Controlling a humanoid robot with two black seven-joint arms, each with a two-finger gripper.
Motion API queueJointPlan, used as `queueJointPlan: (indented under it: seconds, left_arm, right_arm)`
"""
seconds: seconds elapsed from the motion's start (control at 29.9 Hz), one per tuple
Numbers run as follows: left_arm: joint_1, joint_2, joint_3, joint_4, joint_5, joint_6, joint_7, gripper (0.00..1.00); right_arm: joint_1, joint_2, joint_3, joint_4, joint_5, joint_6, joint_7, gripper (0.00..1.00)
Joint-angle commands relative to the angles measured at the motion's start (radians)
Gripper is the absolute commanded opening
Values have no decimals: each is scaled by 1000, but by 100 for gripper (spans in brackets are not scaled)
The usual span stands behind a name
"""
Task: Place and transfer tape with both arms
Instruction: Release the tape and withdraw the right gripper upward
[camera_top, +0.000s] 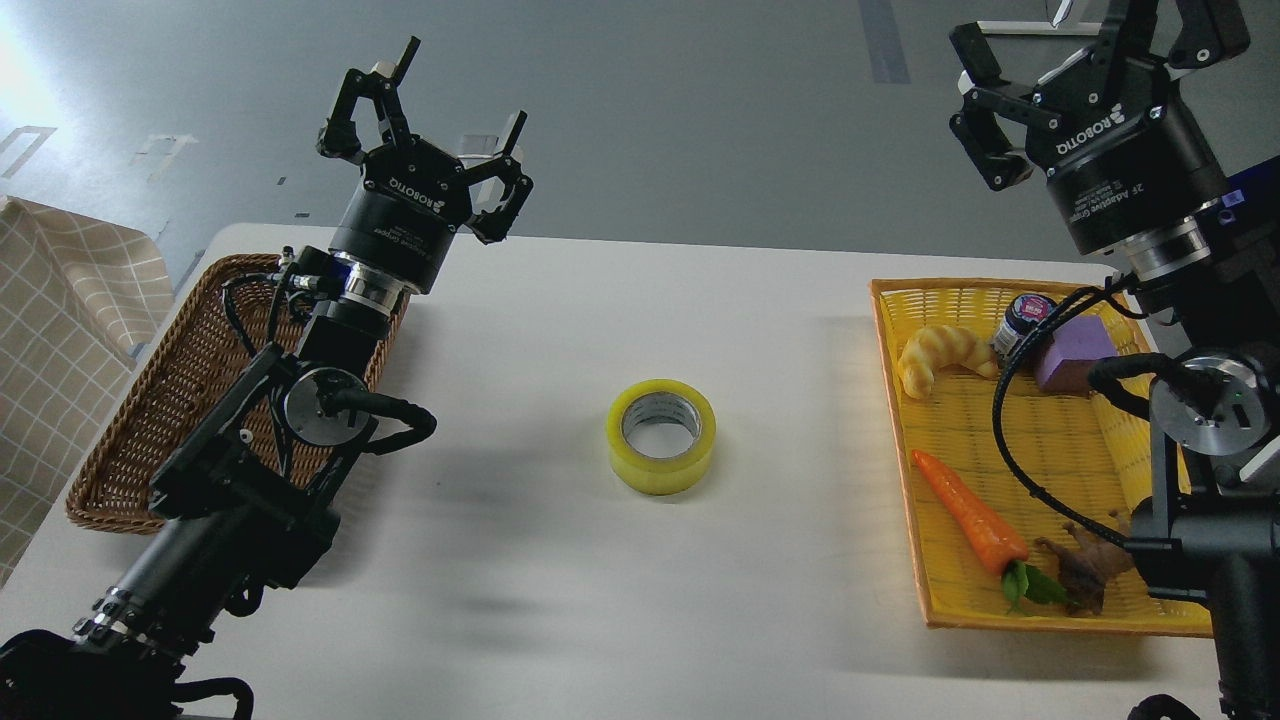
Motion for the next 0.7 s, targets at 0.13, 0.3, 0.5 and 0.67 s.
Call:
queueJointPlan:
  seconds: [0.13,0.3,0.5,0.67]
  left_arm:
    - [4,46,-13,-41,2,11,-1,98]
    - [6,66,-14,-55,5,13,1,98]
    - [26,72,-14,-80,40,39,-5,98]
    - [23,91,7,-133,539,248,-129,98]
  right_arm:
    - [-3,32,-62,3,-2,0,0,100]
    - [7,44,-62,0,-3,-5,0,100]
    - [27,47,-65,-14,-5,-8,-2,100]
    - [31,47,-74,-30,-5,-5,-5,100]
